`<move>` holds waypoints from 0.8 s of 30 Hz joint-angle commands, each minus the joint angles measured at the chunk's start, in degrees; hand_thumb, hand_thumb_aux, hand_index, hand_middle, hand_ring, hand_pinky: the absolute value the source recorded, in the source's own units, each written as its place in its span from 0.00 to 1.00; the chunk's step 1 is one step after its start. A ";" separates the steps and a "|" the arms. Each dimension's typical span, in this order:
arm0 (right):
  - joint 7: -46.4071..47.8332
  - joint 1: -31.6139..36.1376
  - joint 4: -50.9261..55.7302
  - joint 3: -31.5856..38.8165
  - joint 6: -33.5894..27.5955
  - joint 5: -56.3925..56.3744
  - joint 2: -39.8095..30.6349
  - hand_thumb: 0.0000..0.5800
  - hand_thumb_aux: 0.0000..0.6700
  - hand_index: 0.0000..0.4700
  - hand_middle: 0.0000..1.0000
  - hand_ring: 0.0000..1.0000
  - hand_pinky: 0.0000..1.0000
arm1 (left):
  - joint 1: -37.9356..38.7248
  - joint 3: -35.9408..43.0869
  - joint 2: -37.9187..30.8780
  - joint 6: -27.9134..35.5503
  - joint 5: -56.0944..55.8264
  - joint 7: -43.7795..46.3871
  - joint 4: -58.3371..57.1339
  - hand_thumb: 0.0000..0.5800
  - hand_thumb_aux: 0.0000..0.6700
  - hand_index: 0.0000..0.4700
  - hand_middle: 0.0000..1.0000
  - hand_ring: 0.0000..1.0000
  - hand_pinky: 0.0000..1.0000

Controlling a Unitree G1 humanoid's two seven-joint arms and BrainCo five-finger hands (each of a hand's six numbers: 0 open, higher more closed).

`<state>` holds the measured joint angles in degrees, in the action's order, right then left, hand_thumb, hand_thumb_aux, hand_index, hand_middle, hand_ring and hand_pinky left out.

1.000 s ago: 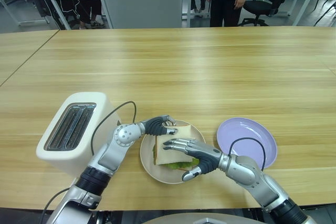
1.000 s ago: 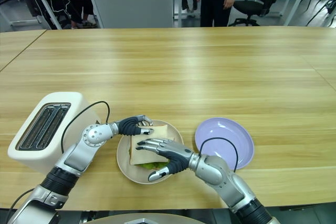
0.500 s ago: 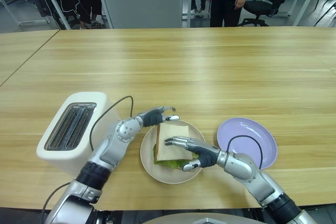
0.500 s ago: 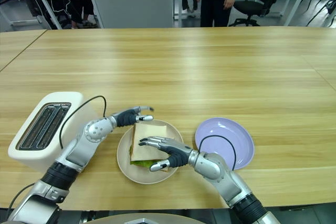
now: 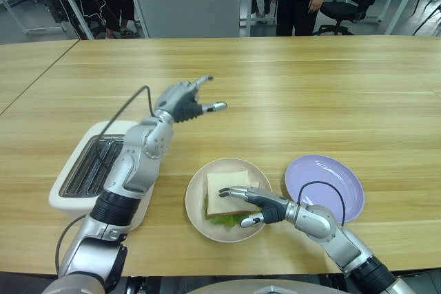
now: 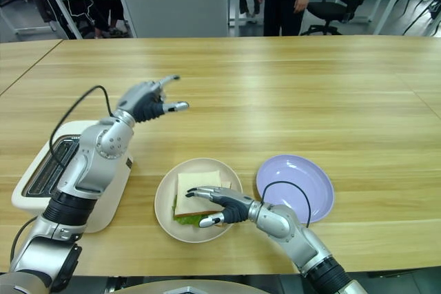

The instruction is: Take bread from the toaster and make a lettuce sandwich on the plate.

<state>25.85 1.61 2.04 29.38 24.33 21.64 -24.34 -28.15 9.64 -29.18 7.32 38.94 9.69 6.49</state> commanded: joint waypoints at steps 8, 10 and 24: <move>2.05 -0.55 -9.56 -5.07 -10.54 -9.22 3.31 0.00 0.00 0.00 0.00 0.00 0.00 | 9.65 -9.56 8.58 0.51 -5.87 -8.34 15.44 0.00 0.00 0.00 0.78 0.78 0.78; 2.87 -0.66 -16.43 -7.43 -15.75 -14.13 4.35 0.00 0.00 0.00 0.00 0.00 0.00 | 15.05 -11.01 10.88 -0.66 -8.52 -9.02 20.40 0.00 0.00 0.00 0.78 0.78 0.78; 15.69 -16.94 -31.60 -12.09 -30.37 -41.39 -0.80 1.00 1.00 0.98 1.00 1.00 1.00 | 63.60 2.92 11.62 -13.33 -35.47 6.33 34.92 1.00 1.00 0.98 1.00 1.00 1.00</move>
<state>38.80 -13.01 -28.92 15.53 -6.91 -19.78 -23.44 32.39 10.82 -15.63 -6.40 8.09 11.87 40.68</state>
